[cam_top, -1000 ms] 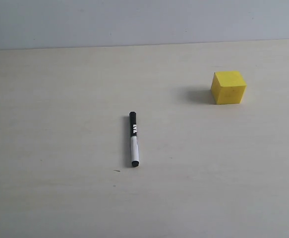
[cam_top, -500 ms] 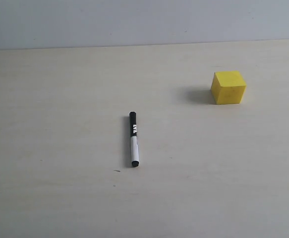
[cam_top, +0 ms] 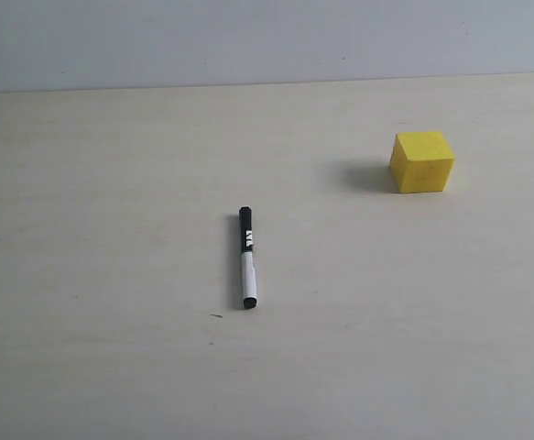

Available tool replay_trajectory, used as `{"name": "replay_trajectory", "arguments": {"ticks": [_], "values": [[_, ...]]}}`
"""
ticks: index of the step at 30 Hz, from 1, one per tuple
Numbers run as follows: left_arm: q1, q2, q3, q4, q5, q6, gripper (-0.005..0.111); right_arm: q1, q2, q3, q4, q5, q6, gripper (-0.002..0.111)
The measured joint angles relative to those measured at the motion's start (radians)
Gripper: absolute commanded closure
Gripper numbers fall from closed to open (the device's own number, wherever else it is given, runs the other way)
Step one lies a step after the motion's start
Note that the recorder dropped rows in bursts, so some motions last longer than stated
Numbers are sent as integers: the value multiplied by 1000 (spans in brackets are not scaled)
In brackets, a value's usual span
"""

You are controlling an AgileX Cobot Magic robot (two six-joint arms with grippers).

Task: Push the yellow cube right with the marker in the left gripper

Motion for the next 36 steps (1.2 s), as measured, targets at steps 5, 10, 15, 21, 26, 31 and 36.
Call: {"name": "replay_trajectory", "arguments": {"ticks": [5,10,15,21,26,31,36], "values": [[2,0,0,73,-6,-117,107,0,0,0,0,0,0,108],[4,0,0,64,-10,-90,107,0,0,0,0,0,0,108],[4,0,0,44,-10,-20,107,0,0,0,0,0,0,108],[4,0,0,42,-10,-7,107,0,0,0,0,0,0,108],[4,0,0,39,-10,-5,107,0,0,0,0,0,0,108],[4,0,0,39,-10,-5,107,0,0,0,0,0,0,108],[4,0,0,37,-10,-5,107,0,0,0,0,0,0,108]]}}
